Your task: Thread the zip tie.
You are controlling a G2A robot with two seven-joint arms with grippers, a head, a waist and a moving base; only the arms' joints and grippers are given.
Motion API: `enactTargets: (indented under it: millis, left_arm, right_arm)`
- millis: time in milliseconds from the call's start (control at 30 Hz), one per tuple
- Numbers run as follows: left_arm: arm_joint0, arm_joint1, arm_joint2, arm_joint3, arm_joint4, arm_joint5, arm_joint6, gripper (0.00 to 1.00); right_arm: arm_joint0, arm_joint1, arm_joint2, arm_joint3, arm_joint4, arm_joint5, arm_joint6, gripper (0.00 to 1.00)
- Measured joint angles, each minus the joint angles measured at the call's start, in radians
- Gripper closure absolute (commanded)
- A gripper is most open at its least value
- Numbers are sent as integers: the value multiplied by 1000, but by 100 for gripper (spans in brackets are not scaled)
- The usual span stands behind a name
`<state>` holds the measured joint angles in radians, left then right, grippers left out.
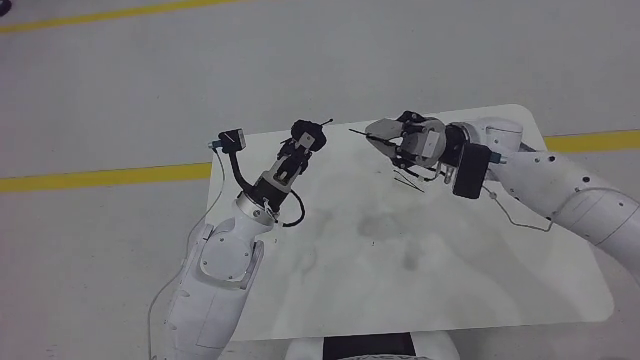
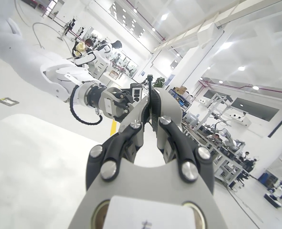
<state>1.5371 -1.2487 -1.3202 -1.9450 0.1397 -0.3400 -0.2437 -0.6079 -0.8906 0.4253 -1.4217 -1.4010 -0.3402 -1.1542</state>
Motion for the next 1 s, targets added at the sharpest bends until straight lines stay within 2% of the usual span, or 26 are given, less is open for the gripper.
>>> enactTargets:
  millis: [133, 300, 600, 1000]
  left_arm:
    - [0, 0, 0, 0, 0, 0, 0, 100]
    - [0, 0, 0, 0, 0, 0, 0, 100]
    - [0, 0, 0, 0, 0, 0, 0, 100]
    - [0, 0, 0, 0, 0, 0, 0, 100]
  right_arm:
    - [18, -15, 0, 20, -65, 0, -18, 100]
    - [45, -41, -10, 66, -89, 0, -55, 100]
    - [92, -90, -36, 156, -75, 0, -95, 100]
    - [151, -137, -131, 252, -38, 0, -126, 100]
